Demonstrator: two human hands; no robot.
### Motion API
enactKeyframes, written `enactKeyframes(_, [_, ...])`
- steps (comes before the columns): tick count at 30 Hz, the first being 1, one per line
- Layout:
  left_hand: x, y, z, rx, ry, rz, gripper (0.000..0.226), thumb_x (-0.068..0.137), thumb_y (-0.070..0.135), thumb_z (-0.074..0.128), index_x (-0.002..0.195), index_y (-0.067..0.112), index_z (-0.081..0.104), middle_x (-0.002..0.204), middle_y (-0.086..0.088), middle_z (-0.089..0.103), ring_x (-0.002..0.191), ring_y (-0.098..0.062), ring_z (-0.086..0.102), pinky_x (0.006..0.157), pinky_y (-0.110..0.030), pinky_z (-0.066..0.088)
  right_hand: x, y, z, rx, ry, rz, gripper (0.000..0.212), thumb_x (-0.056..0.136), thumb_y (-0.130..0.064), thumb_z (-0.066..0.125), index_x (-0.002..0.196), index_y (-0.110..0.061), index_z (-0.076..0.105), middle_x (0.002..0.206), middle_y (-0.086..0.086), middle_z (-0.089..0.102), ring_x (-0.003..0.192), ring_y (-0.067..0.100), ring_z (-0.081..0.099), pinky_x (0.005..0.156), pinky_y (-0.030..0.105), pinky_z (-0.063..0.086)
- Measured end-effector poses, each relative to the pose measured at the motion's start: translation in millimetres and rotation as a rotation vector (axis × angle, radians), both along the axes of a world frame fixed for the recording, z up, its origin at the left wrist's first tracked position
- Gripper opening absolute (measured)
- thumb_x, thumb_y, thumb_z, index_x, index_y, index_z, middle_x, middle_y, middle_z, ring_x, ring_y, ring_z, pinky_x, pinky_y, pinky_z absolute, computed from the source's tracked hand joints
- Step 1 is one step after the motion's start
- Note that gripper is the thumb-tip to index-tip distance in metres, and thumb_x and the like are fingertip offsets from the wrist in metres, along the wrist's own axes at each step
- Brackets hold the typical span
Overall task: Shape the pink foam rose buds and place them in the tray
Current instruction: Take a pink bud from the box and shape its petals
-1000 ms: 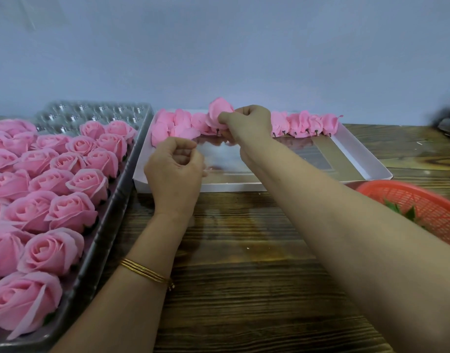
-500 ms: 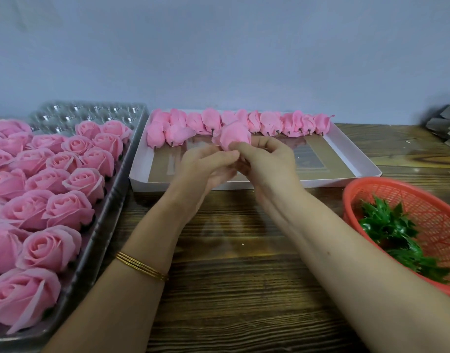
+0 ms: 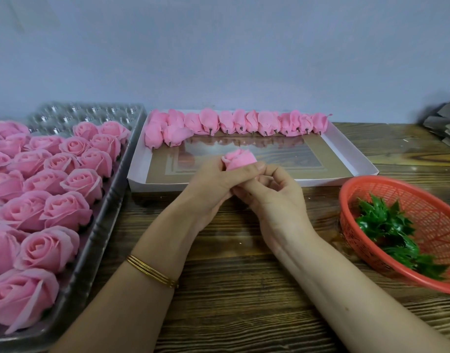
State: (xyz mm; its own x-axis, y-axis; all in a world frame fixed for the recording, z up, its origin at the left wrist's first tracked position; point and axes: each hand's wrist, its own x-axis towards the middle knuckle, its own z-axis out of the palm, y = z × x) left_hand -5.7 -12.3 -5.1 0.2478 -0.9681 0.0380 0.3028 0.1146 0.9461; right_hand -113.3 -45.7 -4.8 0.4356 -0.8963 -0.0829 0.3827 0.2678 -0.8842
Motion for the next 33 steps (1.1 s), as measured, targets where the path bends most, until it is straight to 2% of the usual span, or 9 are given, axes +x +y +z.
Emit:
enactKeyframes(5, [-2.9,-1.3,-3.8,0.024,-0.023,0.032,0.033,0.076,0.017,0.074,0.100,-0.004,0.066,0.086,-0.012,0.071,0.086,-0.022,0.069,0.081,-0.033,0.054,-6.3,4.5,1.3,0.044,-0.069,0.060,0.037,0.071,0.007,0.072,0.105,0.004,0.059,0.096,0.024,0.059,0.091,0.030,0.062,0.087,0.036,0.057])
enactKeyframes(7, [-4.1,0.1,-4.8,0.023,-0.011,0.036,0.034,0.077,0.014,0.074,0.103,-0.006,0.067,0.090,-0.014,0.072,0.087,-0.022,0.069,0.077,-0.029,0.057,-7.7,5.9,2.0,0.064,-0.087,0.079,0.047,0.063,0.000,0.075,0.107,0.004,0.059,0.096,0.024,0.060,0.088,0.028,0.064,0.083,0.033,0.058])
enactKeyframes(9, [-4.7,1.7,-5.4,0.020,-0.007,0.028,0.024,0.079,0.010,0.076,0.100,0.000,0.071,0.093,-0.014,0.072,0.089,-0.022,0.070,0.074,-0.028,0.057,-9.3,6.8,1.8,0.086,-0.096,0.086,0.053,0.057,-0.004,0.075,0.106,0.003,0.057,0.093,0.024,0.060,0.084,0.026,0.066,0.081,0.031,0.059])
enactKeyframes(12, [-5.6,3.6,-5.3,0.034,0.019,0.022,0.026,0.074,0.013,0.078,0.098,0.004,0.071,0.103,-0.019,0.072,0.092,-0.021,0.069,0.072,-0.026,0.056,-11.9,7.8,1.4,0.104,-0.105,0.107,0.052,0.061,-0.001,0.075,0.109,0.002,0.055,0.085,0.018,0.065,0.077,0.021,0.069,0.076,0.030,0.060])
enactKeyframes(15, [-5.7,5.4,-5.8,0.040,0.042,0.007,0.021,0.075,0.014,0.076,0.095,0.007,0.074,0.099,-0.016,0.072,0.091,-0.020,0.069,0.073,-0.025,0.056,-13.5,9.1,2.3,0.097,-0.095,0.134,0.057,0.060,-0.004,0.075,0.112,0.000,0.053,0.082,0.013,0.070,0.078,0.019,0.071,0.074,0.028,0.060])
enactKeyframes(21, [-2.8,12.8,-8.4,0.072,0.017,0.001,0.034,0.077,0.018,0.078,0.108,0.005,0.072,0.107,-0.017,0.072,0.101,-0.023,0.069,0.081,-0.028,0.055,-19.4,10.0,2.4,0.083,-0.048,0.248,0.036,0.076,0.006,0.069,0.106,-0.007,0.054,0.089,0.010,0.074,0.085,0.018,0.072,0.075,0.026,0.059])
enactKeyframes(26, [-6.3,16.9,-6.2,0.082,-0.009,0.028,0.024,0.075,0.020,0.076,0.098,0.012,0.076,0.097,-0.010,0.074,0.092,-0.018,0.071,0.072,-0.027,0.056,-23.6,8.2,6.0,0.065,0.016,0.294,0.051,0.067,-0.003,0.071,0.115,-0.005,0.054,0.079,0.007,0.072,0.075,0.018,0.071,0.071,0.024,0.058])
enactKeyframes(30, [-11.1,17.4,-6.3,0.105,-0.118,0.149,0.023,0.079,0.019,0.077,0.099,0.009,0.074,0.096,-0.012,0.074,0.094,-0.023,0.070,0.086,-0.043,0.054,-28.8,3.8,7.0,0.009,0.149,0.276,0.025,0.084,0.008,0.060,0.107,-0.002,0.061,0.081,0.012,0.073,0.082,0.025,0.071,0.079,0.029,0.058])
enactKeyframes(33, [-16.1,18.2,-4.6,0.043,-0.298,0.289,0.013,0.083,0.011,0.075,0.092,0.003,0.072,0.084,-0.010,0.072,0.080,-0.015,0.067,0.076,-0.031,0.055,-31.0,1.5,7.6,-0.059,0.221,0.159,0.014,0.086,0.002,0.056,0.095,0.000,0.066,0.079,0.011,0.069,0.080,0.023,0.067,0.073,0.031,0.056])
